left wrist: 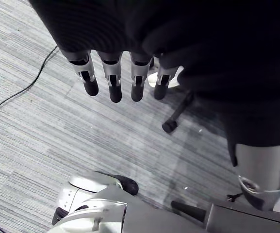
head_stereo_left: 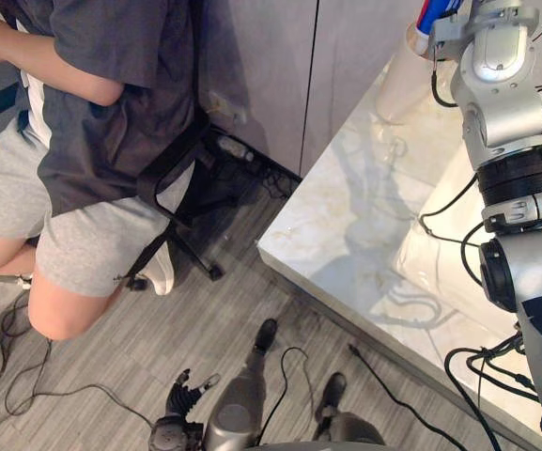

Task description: Organize washtable

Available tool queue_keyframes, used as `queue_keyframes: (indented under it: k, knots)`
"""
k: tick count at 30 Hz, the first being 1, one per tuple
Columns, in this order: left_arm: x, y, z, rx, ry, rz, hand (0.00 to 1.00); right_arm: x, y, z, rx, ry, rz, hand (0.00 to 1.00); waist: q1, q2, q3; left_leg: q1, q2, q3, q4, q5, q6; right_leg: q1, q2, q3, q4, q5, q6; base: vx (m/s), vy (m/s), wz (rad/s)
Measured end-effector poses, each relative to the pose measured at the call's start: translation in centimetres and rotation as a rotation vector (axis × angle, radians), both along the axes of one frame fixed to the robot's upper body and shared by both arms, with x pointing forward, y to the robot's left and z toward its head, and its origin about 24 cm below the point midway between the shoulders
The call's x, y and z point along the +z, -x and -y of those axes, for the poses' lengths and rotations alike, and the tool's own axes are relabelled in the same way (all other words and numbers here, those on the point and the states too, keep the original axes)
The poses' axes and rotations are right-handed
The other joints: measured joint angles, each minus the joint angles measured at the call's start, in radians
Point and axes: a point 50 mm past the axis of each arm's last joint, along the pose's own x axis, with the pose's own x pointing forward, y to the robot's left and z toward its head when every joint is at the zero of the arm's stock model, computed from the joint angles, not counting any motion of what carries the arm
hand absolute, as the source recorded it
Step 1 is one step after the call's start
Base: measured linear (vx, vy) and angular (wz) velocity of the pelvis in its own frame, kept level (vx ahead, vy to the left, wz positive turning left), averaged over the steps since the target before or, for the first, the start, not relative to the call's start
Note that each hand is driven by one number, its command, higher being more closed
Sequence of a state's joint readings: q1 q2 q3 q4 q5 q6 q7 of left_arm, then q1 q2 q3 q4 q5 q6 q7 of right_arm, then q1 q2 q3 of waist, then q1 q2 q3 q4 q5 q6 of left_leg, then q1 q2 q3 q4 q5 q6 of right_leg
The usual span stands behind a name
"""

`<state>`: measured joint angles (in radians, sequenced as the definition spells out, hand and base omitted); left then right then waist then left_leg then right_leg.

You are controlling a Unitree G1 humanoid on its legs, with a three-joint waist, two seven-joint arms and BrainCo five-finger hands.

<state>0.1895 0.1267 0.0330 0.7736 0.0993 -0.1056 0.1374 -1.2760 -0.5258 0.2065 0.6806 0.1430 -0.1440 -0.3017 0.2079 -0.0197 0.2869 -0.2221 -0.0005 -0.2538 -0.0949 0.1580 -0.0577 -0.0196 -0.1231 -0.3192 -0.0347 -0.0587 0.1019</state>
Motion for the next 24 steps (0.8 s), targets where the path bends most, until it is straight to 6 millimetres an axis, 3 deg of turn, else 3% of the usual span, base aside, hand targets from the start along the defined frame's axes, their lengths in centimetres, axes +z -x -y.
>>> queue_keyframes:
  k: [17,24]
  knots:
    - [0.1,-0.5,-0.1,0.009,-0.015,0.007,0.00,-2.5,-0.1,0.2,-0.018,0.031,-0.037,0.00,-0.005,-0.004,0.020,0.020,0.001,-0.006,0.000,0.001,-0.001,0.013,-0.002,-0.007,0.021,-0.013,0.000,-0.01,0.002,0.00]
    - [0.1,-0.4,-0.2,0.006,-0.018,0.002,0.00,-1.7,0.8,0.4,-0.005,-0.002,0.016,0.00,-0.020,-0.009,0.017,0.028,0.004,0.001,0.000,0.003,-0.001,0.015,-0.001,0.001,0.028,-0.013,-0.001,-0.02,0.009,-0.02]
